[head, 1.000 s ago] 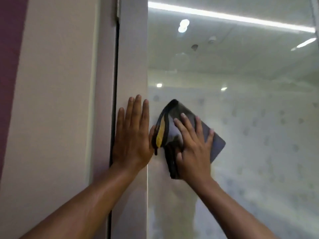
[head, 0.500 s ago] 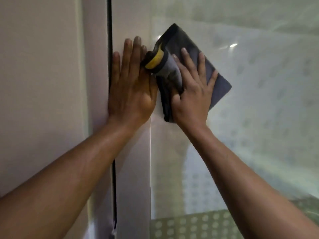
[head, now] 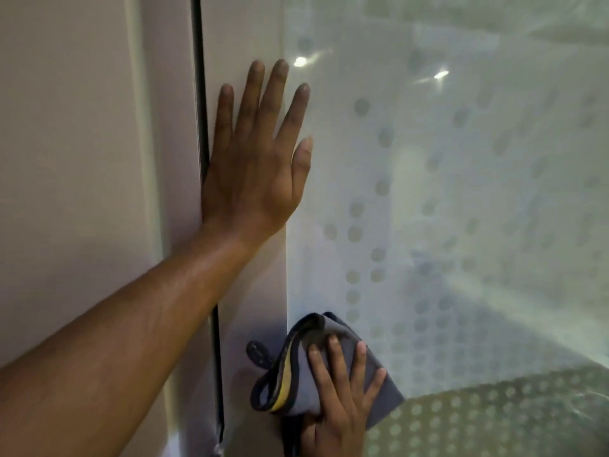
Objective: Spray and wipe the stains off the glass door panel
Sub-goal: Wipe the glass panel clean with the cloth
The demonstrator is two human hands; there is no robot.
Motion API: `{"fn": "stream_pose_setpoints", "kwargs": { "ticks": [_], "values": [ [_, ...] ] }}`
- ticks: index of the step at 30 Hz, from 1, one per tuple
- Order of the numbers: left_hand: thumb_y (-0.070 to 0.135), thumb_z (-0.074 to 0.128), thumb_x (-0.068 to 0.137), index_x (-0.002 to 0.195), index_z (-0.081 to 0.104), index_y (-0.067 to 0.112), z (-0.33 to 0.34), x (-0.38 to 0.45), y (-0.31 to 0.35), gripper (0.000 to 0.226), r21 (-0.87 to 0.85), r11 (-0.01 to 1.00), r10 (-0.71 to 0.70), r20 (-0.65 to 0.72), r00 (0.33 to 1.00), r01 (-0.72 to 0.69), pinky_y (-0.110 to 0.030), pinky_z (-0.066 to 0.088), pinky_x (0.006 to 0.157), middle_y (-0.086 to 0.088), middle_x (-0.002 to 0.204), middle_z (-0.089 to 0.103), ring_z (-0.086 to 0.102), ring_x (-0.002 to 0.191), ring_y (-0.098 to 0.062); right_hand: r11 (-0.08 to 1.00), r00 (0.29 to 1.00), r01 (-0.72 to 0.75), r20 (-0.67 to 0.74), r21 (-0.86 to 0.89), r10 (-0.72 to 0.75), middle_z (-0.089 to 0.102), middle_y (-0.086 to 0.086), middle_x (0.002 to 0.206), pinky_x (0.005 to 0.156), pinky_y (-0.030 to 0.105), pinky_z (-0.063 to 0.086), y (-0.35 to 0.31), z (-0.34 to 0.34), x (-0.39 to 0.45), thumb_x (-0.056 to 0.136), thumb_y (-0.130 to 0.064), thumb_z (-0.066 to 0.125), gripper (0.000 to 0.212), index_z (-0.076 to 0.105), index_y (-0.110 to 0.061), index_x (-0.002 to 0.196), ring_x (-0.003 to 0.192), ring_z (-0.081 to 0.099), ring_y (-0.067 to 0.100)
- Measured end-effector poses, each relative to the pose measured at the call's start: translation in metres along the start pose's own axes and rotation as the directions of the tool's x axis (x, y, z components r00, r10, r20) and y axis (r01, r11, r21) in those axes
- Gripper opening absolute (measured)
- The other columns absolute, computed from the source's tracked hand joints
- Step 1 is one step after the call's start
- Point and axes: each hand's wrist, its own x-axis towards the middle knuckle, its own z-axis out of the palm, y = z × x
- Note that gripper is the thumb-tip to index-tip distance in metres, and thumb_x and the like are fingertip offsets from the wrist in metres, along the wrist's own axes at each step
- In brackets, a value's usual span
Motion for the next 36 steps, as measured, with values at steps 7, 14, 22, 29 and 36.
{"fn": "stream_pose_setpoints", "kwargs": {
  "ticks": [7,14,22,29,36],
  "values": [
    [0.04,0.029,0.113,0.17,0.026,0.018,0.0,0.002,-0.003,0.061,0.006,1.0,0.016,0.005,1.0,-0.016,-0.057,0.009,0.136,-0.015,0.18,0.017,0.012,0.168,-0.036,0.989,0.982,-0.06,-0.169,0.136,0.083,0.014,-0.018,0.173,0.126,0.056,-0.011,-0.027,-0.054,0.188,0.067,-0.019,0.038,0.095,0.032,-0.039,0.159,0.163,-0.001,0.018],
    [0.04,0.027,0.113,0.171,0.024,0.019,0.001,0.002,-0.002,0.062,-0.015,1.0,-0.007,0.004,1.0,0.007,-0.057,0.009,0.136,-0.014,0.181,0.013,0.009,0.169,-0.032,0.991,0.985,0.034,-0.17,0.129,-0.011,0.013,-0.01,0.175,0.122,0.071,-0.009,-0.058,-0.113,0.382,0.085,-0.01,0.055,0.086,0.028,-0.037,0.162,0.162,-0.005,0.026],
    [0.041,0.028,0.113,0.171,0.024,0.019,0.001,0.002,-0.005,0.062,0.006,1.0,0.016,-0.013,1.0,-0.016,-0.055,0.005,0.137,-0.014,0.181,0.013,0.01,0.169,-0.033,0.963,0.954,0.269,-0.13,-0.022,-0.27,0.025,-0.009,0.172,0.128,0.057,-0.003,0.027,-0.136,0.389,0.1,-0.019,0.054,0.063,0.037,-0.034,0.159,0.162,0.01,0.022],
    [0.037,0.029,0.115,0.17,0.026,0.017,0.004,0.002,0.002,0.059,-0.005,1.0,0.004,-0.009,1.0,-0.004,-0.06,0.006,0.136,-0.017,0.18,0.014,0.011,0.168,-0.036,0.838,0.745,-0.428,-0.393,0.339,0.539,0.025,0.001,0.172,0.128,0.061,-0.005,0.017,-0.107,0.31,0.089,-0.011,0.054,0.078,0.029,-0.022,0.162,0.162,0.01,0.022],
    [0.032,0.031,0.112,0.169,0.027,0.019,0.0,0.001,-0.004,0.058,-0.009,1.0,0.029,-0.012,0.999,-0.03,-0.059,0.004,0.135,-0.018,0.18,0.015,0.011,0.168,-0.039,0.988,0.981,0.128,-0.158,0.092,-0.113,0.036,-0.004,0.168,0.128,0.056,-0.002,0.058,-0.087,0.211,0.087,-0.007,0.055,0.07,0.048,-0.025,0.154,0.162,0.015,0.023]
  ]
}}
